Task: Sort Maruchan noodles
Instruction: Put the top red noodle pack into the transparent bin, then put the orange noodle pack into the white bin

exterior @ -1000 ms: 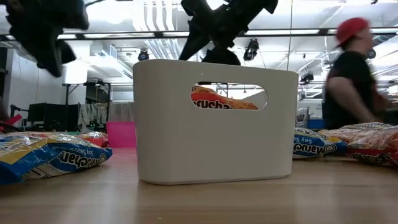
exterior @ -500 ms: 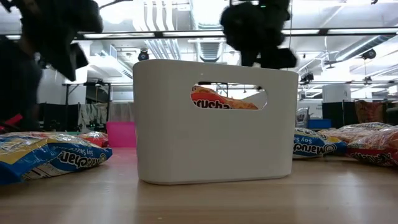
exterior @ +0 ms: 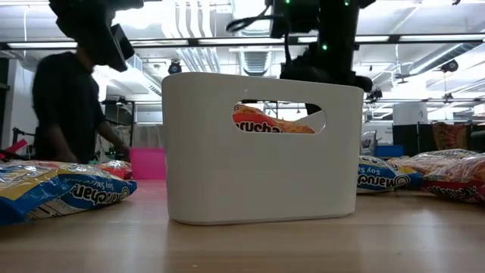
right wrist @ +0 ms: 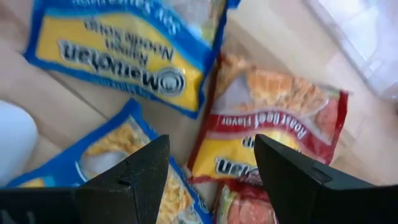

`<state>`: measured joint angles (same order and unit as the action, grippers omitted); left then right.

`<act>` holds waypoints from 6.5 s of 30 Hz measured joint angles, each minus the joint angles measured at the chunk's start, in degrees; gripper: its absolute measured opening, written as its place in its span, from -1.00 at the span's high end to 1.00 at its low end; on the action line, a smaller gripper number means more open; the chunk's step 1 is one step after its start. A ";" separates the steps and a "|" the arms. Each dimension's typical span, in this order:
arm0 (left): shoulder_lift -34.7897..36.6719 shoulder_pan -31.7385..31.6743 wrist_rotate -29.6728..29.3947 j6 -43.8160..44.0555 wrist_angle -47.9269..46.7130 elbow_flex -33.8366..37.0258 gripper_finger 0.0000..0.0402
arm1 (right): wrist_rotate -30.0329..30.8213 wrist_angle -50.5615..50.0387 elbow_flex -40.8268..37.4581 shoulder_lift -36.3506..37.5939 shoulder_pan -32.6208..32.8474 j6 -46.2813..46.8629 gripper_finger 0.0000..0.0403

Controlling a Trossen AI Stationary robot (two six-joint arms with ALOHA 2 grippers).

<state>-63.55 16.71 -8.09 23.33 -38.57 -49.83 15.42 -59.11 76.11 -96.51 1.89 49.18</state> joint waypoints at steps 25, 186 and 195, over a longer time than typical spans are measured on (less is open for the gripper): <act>-0.11 0.11 -0.47 -0.13 0.07 0.05 1.00 | 3.78 19.47 -19.75 0.17 -0.13 7.84 0.10; 12.50 0.03 -16.95 -18.09 37.88 14.06 1.00 | 6.54 101.25 -65.52 54.60 10.84 -49.27 0.05; 12.26 -0.11 -25.86 -20.03 48.08 14.06 1.00 | 2.23 97.17 -66.03 65.76 10.84 -57.65 0.05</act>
<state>-51.29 16.60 -33.95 3.30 9.50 -35.77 17.66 38.06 10.09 -30.75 12.73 -8.47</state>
